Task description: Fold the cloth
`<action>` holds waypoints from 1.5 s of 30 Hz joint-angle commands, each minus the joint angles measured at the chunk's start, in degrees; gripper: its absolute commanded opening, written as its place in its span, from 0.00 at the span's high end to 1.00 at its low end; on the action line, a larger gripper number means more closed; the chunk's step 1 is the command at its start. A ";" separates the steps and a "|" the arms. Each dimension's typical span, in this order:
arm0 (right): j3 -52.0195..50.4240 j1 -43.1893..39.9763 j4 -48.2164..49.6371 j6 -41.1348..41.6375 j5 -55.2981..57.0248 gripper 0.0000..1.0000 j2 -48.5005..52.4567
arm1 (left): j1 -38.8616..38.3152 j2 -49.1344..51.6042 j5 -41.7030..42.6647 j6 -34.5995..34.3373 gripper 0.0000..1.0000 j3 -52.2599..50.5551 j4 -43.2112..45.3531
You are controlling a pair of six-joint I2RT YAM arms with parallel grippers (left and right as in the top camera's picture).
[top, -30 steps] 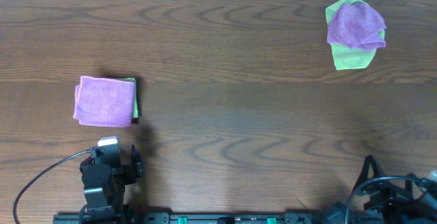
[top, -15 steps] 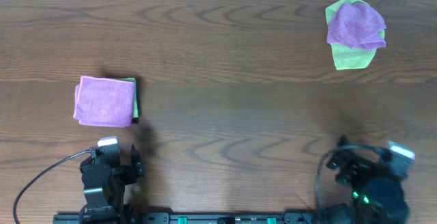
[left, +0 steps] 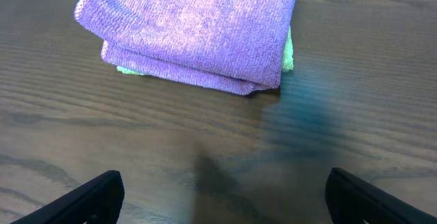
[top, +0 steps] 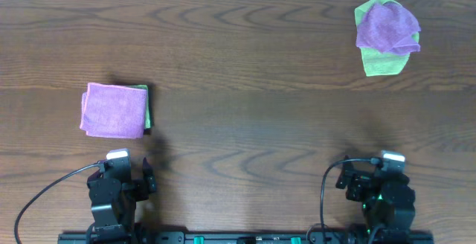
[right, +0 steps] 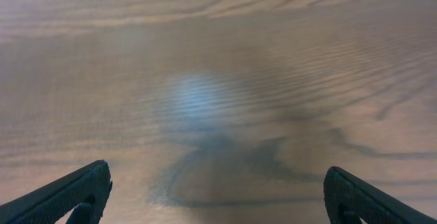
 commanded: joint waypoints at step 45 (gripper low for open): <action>-3.06 0.46 1.38 -6.99 -2.86 0.01 -0.70 | -0.22 -0.42 -0.83 -0.44 0.05 -0.57 -0.83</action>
